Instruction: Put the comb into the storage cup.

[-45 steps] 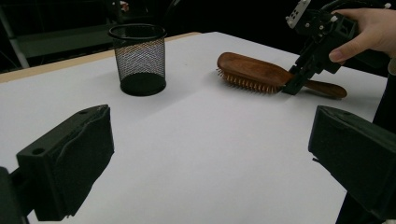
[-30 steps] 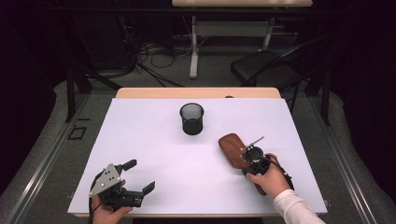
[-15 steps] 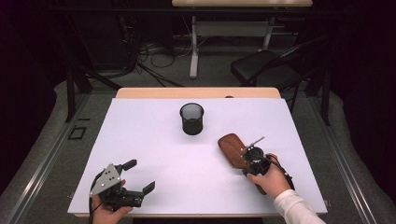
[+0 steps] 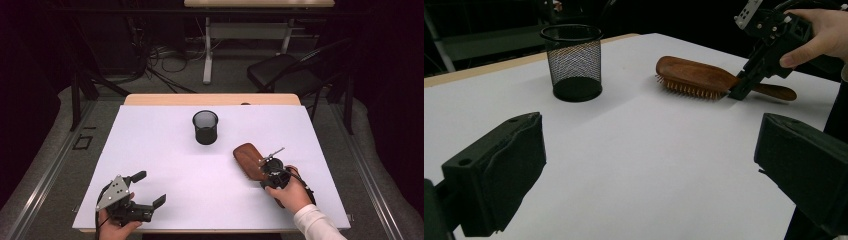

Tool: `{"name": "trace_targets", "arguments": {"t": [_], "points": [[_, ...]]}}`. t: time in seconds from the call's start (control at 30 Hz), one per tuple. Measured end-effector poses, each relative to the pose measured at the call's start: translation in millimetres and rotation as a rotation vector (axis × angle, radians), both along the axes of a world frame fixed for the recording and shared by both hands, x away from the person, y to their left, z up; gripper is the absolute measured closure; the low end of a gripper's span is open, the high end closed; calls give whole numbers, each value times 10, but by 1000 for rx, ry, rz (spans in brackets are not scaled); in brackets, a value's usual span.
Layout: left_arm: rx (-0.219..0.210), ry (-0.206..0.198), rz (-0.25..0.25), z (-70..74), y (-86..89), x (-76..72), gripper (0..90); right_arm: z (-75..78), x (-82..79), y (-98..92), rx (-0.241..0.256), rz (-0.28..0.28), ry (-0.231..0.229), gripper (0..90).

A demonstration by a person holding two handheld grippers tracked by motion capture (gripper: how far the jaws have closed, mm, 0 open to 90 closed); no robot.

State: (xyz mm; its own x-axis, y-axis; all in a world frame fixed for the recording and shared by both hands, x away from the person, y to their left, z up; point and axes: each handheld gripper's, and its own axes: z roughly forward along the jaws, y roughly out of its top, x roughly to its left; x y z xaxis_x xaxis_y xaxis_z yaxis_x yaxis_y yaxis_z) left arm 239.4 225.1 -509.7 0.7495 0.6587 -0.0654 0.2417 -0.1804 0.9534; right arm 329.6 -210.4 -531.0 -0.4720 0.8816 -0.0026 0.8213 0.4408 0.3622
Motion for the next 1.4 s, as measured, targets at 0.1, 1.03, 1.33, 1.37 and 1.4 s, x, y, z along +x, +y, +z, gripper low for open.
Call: {"name": "trace_targets", "arguments": {"t": [0.1, 1.03, 1.33, 1.37, 1.4], "points": [[0, -1, -1, -1, -2, 0, 3, -9, 1, -10, 6, 13, -14, 717], [0, 4, -4, -5, -3, 4, 3, 23, -61, -57, 35, 16, -44, 719], [-1, 5, -4, -6, -2, 6, 3, 42, -79, -96, 64, 7, -53, 719], [-1, 4, -4, -7, -3, 7, 3, 37, -81, -100, 75, 6, -62, 719], [0, 4, -4, -7, -2, 7, 3, 42, -81, -107, 78, 8, -59, 719]]}}
